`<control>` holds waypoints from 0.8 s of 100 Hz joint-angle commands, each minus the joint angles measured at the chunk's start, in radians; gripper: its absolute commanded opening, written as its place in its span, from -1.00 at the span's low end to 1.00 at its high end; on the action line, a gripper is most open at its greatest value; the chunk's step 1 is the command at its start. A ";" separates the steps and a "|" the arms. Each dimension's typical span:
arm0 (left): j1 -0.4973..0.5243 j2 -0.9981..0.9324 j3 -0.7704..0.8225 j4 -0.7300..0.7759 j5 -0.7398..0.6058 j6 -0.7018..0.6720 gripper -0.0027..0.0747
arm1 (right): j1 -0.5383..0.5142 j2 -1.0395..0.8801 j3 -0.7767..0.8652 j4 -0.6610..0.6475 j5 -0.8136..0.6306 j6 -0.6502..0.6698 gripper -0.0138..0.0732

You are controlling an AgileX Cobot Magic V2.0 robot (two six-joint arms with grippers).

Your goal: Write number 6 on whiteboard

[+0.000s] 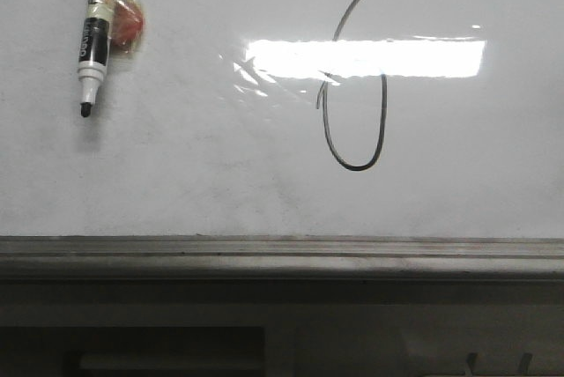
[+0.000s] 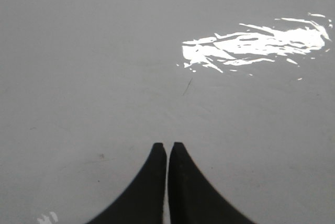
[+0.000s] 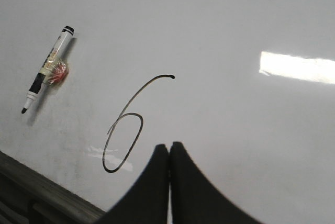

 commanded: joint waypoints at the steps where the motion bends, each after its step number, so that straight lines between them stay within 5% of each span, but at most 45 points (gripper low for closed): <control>1: 0.004 -0.031 0.050 -0.009 -0.070 -0.010 -0.98 | -0.006 -0.009 -0.023 0.038 -0.043 -0.008 -0.79; 34: 0.004 -0.031 0.050 -0.009 -0.070 -0.010 -0.98 | -0.006 -0.009 -0.018 -0.024 -0.148 0.004 -0.79; 42: 0.004 -0.031 0.050 -0.009 -0.070 -0.010 -0.98 | -0.006 -0.009 -0.018 -0.272 -0.206 0.187 -0.79; 52: 0.004 -0.031 0.050 -0.009 -0.070 -0.010 -0.98 | -0.006 -0.009 -0.011 -0.701 -0.248 0.619 -0.79; 59: 0.004 -0.031 0.050 -0.009 -0.070 -0.010 -0.98 | -0.006 -0.009 0.004 -0.921 -0.283 0.799 -0.79; 80: 0.004 -0.031 0.050 -0.009 -0.070 -0.010 -0.98 | -0.005 -0.009 0.148 -1.110 -0.530 0.869 -0.79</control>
